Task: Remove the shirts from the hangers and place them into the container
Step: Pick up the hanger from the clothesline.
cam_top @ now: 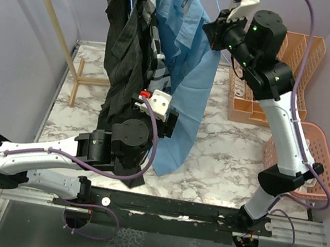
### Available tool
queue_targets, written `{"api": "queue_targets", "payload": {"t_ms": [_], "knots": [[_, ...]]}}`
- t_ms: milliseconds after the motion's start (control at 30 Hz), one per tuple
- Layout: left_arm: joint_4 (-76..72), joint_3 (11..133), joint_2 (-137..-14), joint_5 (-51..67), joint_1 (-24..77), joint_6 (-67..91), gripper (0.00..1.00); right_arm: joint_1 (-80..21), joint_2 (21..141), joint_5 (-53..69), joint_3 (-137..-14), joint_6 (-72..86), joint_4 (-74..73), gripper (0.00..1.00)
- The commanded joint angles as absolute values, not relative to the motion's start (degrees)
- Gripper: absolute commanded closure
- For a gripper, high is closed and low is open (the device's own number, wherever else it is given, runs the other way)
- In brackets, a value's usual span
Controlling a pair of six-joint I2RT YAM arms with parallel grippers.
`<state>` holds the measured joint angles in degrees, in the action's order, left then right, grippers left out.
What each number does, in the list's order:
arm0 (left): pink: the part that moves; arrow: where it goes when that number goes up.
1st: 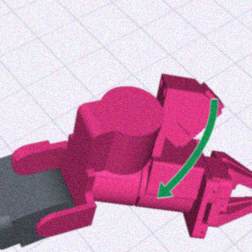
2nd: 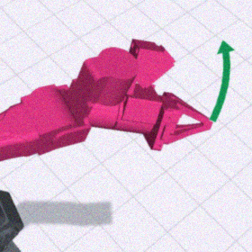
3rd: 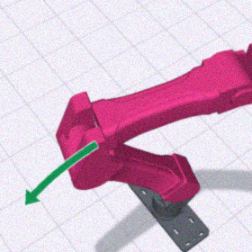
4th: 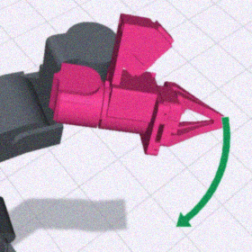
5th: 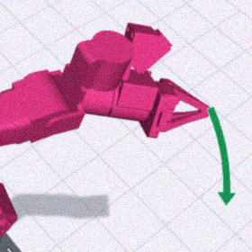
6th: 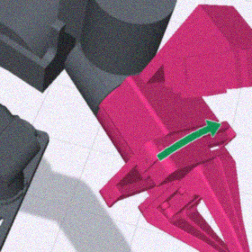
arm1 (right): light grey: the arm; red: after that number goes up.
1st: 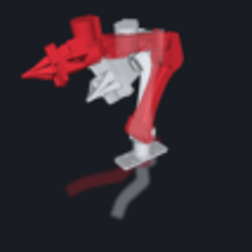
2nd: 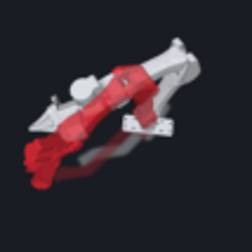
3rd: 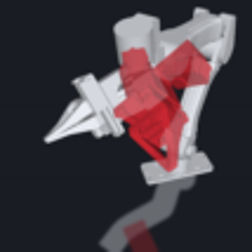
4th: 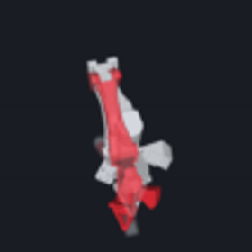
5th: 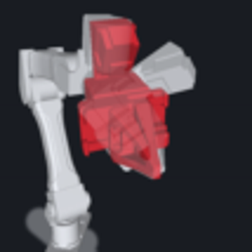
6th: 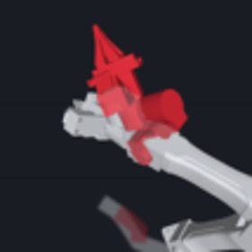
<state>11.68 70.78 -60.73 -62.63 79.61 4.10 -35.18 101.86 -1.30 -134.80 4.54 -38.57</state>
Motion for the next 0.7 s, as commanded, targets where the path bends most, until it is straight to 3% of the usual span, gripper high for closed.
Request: {"api": "queue_targets", "payload": {"t_ms": [0, 433, 667], "knots": [[11.1, 70.5, -61.0, -60.9, 79.8, 4.5, 0.31, -35.3, 95.7, -3.1, -133.8, 8.9, -27.4, 0.99], [6.2, 72.4, -62.3, -59.7, 79.8, -3.1, 0.23, -35.0, 84.9, -1.8, -128.0, 9.9, -25.8, 0.99], [-0.5, 77.2, -64.6, -56.7, 79.8, -13.2, 0.18, -35.1, 72.3, 1.2, -111.8, 5.2, -28.0, 0.99]]}}
